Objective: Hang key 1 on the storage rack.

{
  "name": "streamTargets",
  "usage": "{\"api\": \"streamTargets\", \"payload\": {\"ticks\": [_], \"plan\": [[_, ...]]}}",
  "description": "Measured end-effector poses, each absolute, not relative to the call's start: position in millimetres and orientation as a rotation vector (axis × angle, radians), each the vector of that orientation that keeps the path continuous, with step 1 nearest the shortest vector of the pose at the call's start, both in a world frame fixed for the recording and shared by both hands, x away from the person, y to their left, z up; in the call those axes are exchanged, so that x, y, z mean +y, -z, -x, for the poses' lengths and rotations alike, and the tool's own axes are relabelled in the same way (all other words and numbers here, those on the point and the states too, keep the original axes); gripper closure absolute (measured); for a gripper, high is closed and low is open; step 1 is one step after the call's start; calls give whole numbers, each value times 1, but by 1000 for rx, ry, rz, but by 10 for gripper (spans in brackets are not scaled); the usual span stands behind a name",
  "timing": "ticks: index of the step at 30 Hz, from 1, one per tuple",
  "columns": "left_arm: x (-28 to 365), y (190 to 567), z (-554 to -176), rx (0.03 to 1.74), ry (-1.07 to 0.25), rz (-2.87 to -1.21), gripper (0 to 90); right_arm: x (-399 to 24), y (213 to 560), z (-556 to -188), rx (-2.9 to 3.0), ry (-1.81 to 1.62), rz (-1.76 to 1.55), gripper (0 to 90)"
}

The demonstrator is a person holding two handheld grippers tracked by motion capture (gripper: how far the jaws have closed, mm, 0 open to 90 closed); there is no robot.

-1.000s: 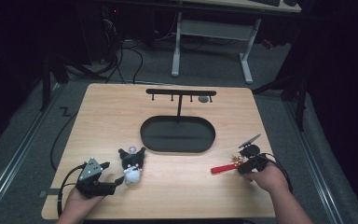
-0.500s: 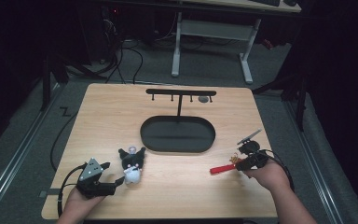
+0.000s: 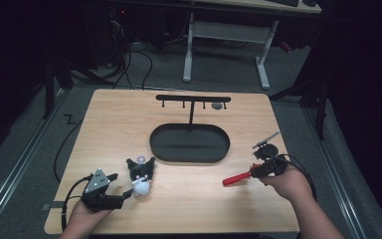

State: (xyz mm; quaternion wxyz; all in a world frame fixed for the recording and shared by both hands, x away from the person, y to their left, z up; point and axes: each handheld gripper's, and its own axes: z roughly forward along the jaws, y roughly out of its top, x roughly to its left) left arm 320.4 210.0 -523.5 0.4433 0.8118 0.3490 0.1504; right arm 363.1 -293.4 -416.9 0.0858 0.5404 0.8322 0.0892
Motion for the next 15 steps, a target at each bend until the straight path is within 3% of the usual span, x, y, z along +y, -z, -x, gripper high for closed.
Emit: {"api": "streamTargets", "payload": {"ticks": [15], "plan": [[210,523,-321,860,-377,-2009,185,-289,395,-365,2464,-333,-1622,607]]}}
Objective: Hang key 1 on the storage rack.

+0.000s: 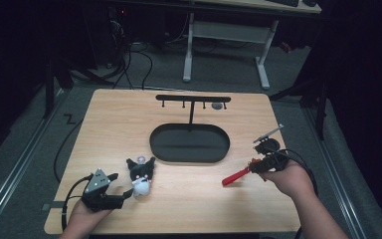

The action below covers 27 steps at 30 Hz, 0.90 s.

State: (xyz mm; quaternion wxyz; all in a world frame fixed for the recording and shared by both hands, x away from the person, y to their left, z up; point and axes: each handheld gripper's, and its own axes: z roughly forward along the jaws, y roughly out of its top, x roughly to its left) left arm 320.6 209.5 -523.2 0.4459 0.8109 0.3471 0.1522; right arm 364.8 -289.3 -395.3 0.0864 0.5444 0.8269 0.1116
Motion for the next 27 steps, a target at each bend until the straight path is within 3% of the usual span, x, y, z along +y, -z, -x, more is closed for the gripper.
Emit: {"api": "streamTargets", "payload": {"ticks": [27], "plan": [[215,520,-320,874,-400,-1958,182,-276,342,-383,2423,-416,-1613,606]]}}
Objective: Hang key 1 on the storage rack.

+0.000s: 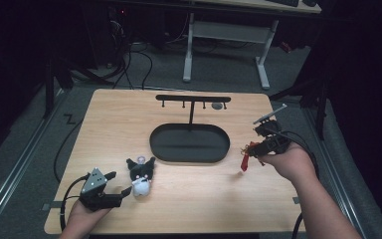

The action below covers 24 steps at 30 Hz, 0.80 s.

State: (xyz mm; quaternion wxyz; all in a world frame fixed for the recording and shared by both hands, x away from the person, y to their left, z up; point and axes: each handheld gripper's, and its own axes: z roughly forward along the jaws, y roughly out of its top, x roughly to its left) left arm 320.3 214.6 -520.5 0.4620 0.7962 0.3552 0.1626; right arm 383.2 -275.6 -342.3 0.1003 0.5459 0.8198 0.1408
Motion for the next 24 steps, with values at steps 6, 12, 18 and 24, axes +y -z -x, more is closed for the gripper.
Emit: {"api": "streamTargets", "payload": {"ticks": [6,12,18,24], "plan": [[216,520,-320,880,-412,-1946,181,-269,336,-392,2425,-435,-1603,606],[216,520,-320,879,-413,-1947,180,-261,333,-402,2437,-444,-1592,606],[216,520,-320,876,-411,-1949,179,-254,329,-412,2433,-456,-1588,606],[216,520,-320,875,-408,-1949,179,-247,324,-426,2427,-477,-1573,606]]}}
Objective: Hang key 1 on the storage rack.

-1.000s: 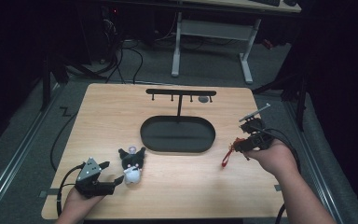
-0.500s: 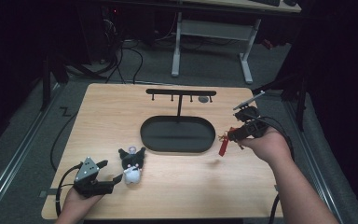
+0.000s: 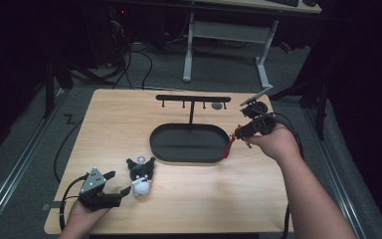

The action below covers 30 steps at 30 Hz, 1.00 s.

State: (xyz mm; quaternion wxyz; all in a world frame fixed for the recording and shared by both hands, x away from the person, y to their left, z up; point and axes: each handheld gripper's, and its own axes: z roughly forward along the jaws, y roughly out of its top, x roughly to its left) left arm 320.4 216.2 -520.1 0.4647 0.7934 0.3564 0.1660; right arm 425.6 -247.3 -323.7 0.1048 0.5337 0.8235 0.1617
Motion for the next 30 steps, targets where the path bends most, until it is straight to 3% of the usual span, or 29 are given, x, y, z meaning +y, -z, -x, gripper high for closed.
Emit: {"api": "streamTargets", "payload": {"ticks": [30], "plan": [[216,521,-321,864,-393,-1960,179,-227,308,-481,2379,-505,-1575,605]]}}
